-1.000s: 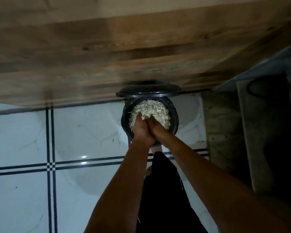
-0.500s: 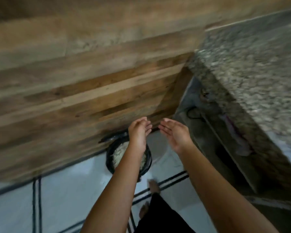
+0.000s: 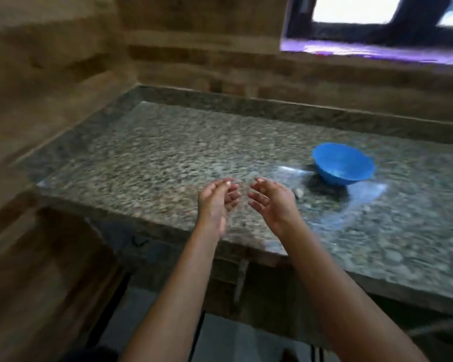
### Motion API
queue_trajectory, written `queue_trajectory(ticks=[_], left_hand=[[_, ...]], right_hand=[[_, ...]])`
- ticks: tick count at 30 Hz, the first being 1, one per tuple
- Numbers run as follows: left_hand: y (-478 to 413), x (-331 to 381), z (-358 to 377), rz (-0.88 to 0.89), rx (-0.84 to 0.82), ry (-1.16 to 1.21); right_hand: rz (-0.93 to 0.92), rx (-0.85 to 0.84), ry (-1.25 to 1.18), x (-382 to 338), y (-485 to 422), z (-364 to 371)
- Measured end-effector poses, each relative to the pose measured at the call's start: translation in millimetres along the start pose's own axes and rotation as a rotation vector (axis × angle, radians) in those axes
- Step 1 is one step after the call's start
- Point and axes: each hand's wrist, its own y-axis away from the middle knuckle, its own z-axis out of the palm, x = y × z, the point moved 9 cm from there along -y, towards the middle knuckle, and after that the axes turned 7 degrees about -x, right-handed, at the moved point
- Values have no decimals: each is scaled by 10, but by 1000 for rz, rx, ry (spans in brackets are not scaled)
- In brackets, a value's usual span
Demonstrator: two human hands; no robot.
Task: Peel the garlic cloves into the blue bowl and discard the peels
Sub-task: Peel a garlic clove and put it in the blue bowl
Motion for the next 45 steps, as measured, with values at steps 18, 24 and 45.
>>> queue_trajectory(ticks=[18, 24, 45], left_hand=[[-529, -1654, 2098, -325, -227, -293], [-694, -1632, 2115, -295, -234, -327], [-1236, -1653, 2200, 80, -306, -1711]], right_hand=[[52, 537, 986, -1098, -432, -3028], [54, 510, 1090, -1066, -519, -2990], [-253, 388, 764, -1201, -411, -2443]])
